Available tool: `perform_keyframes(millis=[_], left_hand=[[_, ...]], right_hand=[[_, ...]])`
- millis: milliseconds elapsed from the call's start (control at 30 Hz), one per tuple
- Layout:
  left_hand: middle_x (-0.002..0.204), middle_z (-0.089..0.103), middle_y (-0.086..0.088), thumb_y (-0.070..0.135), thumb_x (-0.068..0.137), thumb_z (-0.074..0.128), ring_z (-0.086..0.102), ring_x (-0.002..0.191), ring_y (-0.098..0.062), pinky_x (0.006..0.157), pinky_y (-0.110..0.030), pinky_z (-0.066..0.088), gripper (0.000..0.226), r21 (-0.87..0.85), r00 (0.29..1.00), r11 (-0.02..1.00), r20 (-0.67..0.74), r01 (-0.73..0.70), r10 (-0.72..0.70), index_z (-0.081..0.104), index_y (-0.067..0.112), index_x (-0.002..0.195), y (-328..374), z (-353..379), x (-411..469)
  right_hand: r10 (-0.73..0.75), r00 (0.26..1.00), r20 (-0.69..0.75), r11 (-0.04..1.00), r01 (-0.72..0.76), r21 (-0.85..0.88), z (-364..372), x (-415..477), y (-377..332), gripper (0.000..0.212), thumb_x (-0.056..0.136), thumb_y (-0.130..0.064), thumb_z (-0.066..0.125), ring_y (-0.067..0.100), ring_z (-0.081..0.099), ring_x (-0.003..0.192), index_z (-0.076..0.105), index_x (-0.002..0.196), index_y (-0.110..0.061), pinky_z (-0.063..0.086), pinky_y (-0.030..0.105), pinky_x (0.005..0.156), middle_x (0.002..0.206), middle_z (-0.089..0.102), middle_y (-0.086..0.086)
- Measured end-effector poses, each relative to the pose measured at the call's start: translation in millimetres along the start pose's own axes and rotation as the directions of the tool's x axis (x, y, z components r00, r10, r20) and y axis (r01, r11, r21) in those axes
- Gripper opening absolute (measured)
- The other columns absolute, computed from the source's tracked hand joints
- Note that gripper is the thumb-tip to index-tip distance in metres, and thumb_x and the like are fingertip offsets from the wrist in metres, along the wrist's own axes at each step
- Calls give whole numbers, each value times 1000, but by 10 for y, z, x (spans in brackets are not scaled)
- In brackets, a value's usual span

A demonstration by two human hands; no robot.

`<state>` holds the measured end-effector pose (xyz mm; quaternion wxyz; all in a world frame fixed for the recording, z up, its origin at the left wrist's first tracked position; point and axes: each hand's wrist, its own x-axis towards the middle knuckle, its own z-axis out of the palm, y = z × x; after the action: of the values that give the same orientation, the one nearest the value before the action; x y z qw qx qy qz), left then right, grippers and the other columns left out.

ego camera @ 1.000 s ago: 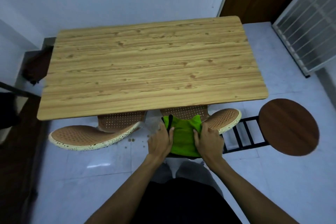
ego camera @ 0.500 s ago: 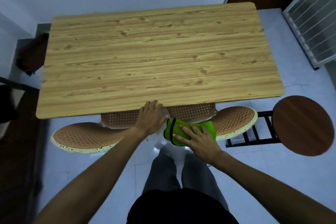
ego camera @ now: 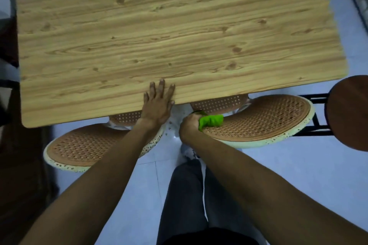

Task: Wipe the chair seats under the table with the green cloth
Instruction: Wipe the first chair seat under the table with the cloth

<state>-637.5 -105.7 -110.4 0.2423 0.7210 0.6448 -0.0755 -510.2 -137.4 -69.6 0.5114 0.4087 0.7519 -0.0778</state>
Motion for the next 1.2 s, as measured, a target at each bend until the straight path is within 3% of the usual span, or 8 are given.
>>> perform_keyframes(millis=[100, 200, 333, 533, 767, 933, 1067, 1200], left_hand=[[166, -11, -7, 38, 105, 32, -11, 150, -43, 116, -64, 11, 60, -11, 1000, 1000, 17, -1, 1, 3, 31, 157, -47, -57, -26], [166, -12, -8, 39, 105, 30, -13, 150, -43, 117, -64, 9, 59, 0, 1000, 1000, 22, -4, 4, 1, 31, 157, -14, -32, -63], [166, -10, -9, 40, 105, 28, -10, 150, -43, 117, -64, 11, 59, 26, 1000, 1000, -5, 15, -15, 1, 32, 156, 25, 14, -87], [166, -11, -7, 41, 105, 27, -12, 150, -41, 118, -62, 9, 59, 18, 999, 999, 28, 35, -36, 1, 33, 156, 38, -23, -71], [166, -10, -9, 41, 105, 26, -12, 150, -43, 118, -63, 9, 58, 23, 1000, 999, -4, 29, -29, 1, 30, 157, 20, 54, -66], [166, -11, -9, 41, 105, 26, -13, 150, -42, 118, -63, 8, 58, 17, 1000, 1000, -14, 25, -24, 1, 30, 157, 34, 52, -68], [166, -11, -8, 41, 105, 25, -13, 150, -42, 119, -63, 8, 58, 31, 999, 999, -20, 30, -29, 0, 32, 156, -7, 81, -36], [166, -14, -7, 41, 105, 25, -16, 150, -41, 118, -62, 5, 58, 19, 1000, 1000, -16, 23, -23, -2, 32, 156, -7, 104, -28]], right_hand=[[-59, 998, 10, 998, 59, -18, -50, -81, 20, 54, 97, -30, 42, 47, 39, 129, 37, 144, -5, 42, 61, 94, 144, 41, 22], [-73, 979, -192, 992, 90, 83, 148, -367, 141, 52, 97, -24, 42, 46, 43, 125, 34, 145, -6, 45, 59, 91, 146, 37, 25], [-77, 807, -586, 970, 197, 145, 840, -752, 454, 65, 81, -21, 61, 39, 65, 84, 42, 143, -23, 53, 41, 69, 128, 59, 21], [-33, 610, -792, 975, 194, 109, 1406, -895, 680, 55, 89, -11, 42, 40, 63, 91, 41, 144, -15, 53, 48, 78, 123, 62, 20], [22, 631, -775, 961, 200, 190, 1449, -809, 593, 52, 93, -28, 58, 40, 62, 91, 44, 141, -16, 51, 50, 78, 122, 62, 19], [-17, 835, -550, 961, 166, 222, 1114, -815, 487, 64, 74, -27, 70, 42, 61, 76, 52, 136, -22, 50, 50, 66, 106, 63, 27], [-58, 916, -397, 972, 143, 188, 823, -679, 397, 56, 97, -17, 42, 59, 54, 104, 25, 151, -12, 44, 66, 82, 134, 43, 39], [-98, 913, -397, 980, 158, 122, 746, -675, 392, 51, 99, -11, 37, 60, 53, 107, 26, 148, 0, 46, 65, 84, 137, 39, 41]])
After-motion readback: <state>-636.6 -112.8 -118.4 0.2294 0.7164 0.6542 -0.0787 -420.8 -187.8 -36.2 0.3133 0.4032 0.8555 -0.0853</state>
